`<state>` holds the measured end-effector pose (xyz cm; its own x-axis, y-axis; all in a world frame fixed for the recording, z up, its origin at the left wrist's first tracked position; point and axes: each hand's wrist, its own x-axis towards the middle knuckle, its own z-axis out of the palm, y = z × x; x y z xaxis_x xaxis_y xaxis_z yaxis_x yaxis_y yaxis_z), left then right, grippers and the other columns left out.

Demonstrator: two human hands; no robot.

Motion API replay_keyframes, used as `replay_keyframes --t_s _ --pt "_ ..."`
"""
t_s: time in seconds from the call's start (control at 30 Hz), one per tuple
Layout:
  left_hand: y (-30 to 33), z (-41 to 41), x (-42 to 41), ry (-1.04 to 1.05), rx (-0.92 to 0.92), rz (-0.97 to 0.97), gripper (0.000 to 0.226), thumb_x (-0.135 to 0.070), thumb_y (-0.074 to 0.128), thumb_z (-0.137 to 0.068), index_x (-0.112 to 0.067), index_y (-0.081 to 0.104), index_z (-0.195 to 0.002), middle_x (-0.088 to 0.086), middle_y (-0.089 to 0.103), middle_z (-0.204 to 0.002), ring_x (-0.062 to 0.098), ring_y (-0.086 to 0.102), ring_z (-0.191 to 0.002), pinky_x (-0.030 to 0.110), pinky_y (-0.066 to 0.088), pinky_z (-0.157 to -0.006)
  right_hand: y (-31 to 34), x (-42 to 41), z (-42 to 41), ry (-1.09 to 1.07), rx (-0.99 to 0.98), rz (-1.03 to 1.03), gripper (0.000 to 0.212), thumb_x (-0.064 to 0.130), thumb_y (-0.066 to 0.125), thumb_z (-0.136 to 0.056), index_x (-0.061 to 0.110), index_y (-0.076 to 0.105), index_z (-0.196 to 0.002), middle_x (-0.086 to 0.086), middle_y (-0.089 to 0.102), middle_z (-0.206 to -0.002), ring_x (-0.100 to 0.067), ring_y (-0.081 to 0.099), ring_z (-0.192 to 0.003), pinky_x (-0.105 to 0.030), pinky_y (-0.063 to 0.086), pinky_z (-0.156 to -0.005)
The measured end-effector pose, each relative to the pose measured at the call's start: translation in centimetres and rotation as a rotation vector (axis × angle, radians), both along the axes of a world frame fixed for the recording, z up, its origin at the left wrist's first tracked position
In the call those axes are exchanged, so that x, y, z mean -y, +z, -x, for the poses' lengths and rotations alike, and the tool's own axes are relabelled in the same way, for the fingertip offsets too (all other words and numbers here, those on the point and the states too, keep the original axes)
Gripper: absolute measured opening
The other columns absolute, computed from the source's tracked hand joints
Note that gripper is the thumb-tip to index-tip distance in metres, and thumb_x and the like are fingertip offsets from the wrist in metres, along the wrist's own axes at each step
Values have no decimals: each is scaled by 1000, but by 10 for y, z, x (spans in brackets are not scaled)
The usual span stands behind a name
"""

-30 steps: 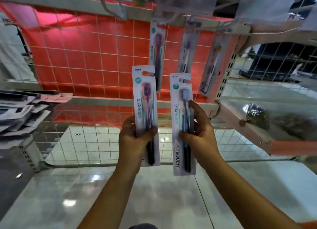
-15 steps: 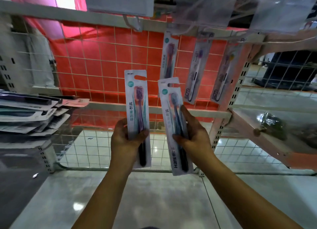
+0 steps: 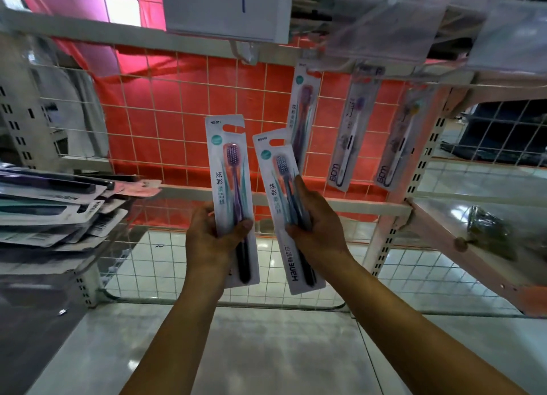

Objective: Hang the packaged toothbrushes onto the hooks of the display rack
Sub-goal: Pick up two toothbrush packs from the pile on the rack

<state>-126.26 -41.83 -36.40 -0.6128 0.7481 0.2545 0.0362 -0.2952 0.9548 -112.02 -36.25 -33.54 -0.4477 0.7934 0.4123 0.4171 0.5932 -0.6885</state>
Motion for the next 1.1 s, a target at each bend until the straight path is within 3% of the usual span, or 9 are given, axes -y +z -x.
replay_keyframes --t_s 0.17,0.3,0.4,0.5,0.63,0.83,0.97,1.1 --pt "-2 0 -8 -9 -10 -19 44 -12 76 -70 -12 54 -109 5 66 -101 16 63 -85 21 53 -65 -6 -6 -2 -33 -84 36 84 -3 61 -84 35 15 -144 9 40 -130 -1 37 -115 -7 35 -87" --pt "-4 -5 -11 -57 -44 -56 43 -12 76 -71 -39 55 -97 -16 64 -90 -9 63 -73 8 50 -56 -13 -8 -7 -48 -86 48 84 -2 62 -84 45 11 -132 13 38 -116 -2 38 -108 3 35 -72" --pt "-3 -7 -14 -76 -45 -74 44 -11 74 -73 -37 58 -105 -8 68 -98 1 66 -84 10 52 -62 -16 -8 -12 -61 -99 42 82 0 61 -85 48 12 -129 16 37 -116 0 37 -109 -6 36 -82" --pt "4 -11 -19 -99 -74 -112 41 -10 73 -74 -30 60 -108 -3 69 -102 11 67 -90 12 53 -66 -20 -10 -23 -74 -221 101 79 -4 61 -84 54 22 -121 31 39 -107 3 41 -104 1 36 -78" --pt "25 -24 -29 -156 -127 -188 40 -5 70 -75 -31 60 -104 -14 71 -90 -1 66 -86 10 51 -66 -24 -11 -42 -110 -227 97 83 -1 61 -85 58 17 -123 39 32 -103 2 40 -105 -14 39 -84" --pt "52 -51 -47 -261 -127 -309 40 0 65 -79 -10 59 -118 -13 72 -93 3 67 -92 12 51 -72 -36 -19 -60 -141 -272 108 84 -2 61 -84 55 19 -127 21 45 -117 -13 49 -117 -31 44 -93" --pt "51 -66 -55 -260 -198 -306 51 -4 67 -80 -9 54 -128 -11 68 -104 2 65 -96 12 51 -74 -43 -22 -65 -167 -295 103 84 -4 62 -82 55 23 -127 17 49 -118 -19 53 -115 -42 47 -96" --pt "47 -65 -63 -200 -237 -312 54 -9 67 -80 -9 51 -131 -13 64 -109 -2 63 -99 14 52 -78 -44 -23 -68 -168 -300 116 83 -3 62 -83 56 23 -126 23 48 -113 -15 53 -112 -32 47 -90"
